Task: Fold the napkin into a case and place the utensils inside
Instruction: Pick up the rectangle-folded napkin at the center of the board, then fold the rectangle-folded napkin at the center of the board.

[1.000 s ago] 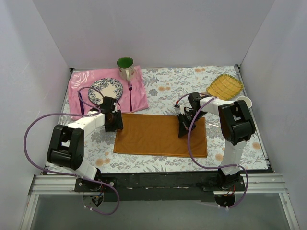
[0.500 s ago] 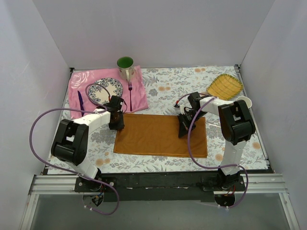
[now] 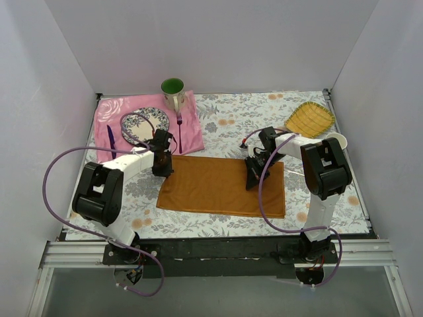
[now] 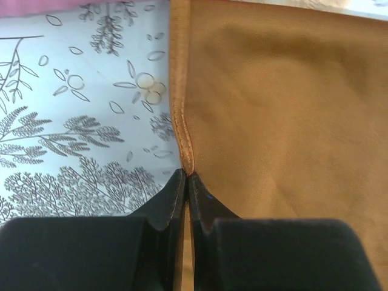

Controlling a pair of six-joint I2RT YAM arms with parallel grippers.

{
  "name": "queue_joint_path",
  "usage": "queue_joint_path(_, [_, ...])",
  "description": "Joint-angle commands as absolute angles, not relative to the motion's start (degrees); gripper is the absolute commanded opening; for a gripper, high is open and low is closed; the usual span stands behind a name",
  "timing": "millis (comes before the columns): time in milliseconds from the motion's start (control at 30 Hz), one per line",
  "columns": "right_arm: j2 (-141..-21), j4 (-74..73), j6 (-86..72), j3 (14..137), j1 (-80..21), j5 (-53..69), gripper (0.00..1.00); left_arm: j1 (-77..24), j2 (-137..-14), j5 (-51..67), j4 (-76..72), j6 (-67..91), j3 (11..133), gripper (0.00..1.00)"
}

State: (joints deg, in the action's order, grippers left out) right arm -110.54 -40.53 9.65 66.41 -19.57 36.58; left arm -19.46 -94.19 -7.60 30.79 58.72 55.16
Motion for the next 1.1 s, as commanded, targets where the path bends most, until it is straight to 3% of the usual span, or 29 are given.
queue_joint_path(0, [-110.48, -40.60, 10.28, 66.27, -19.51, 37.61, 0.01, -22.32, -87.90, -4.93, 31.20, 57.57, 59.14, 0.00])
queue_joint_path(333, [-108.81, -41.13, 10.20, 68.46, -18.46, 41.21, 0.01, -33.03, -90.43, -1.15, 33.31, 63.01, 67.31, 0.00])
queue_joint_path(567, [-105.91, -45.96, 12.48, 73.03, -9.24, 43.42, 0.01, -39.98, -96.76, 1.91, 31.56, 66.53, 73.99, 0.00])
queue_joint_path(1067, [-102.75, -53.79, 19.69, 73.21, 5.97, 30.95, 0.03, -51.94, -113.99, 7.99, 24.26, 77.95, 89.11, 0.00])
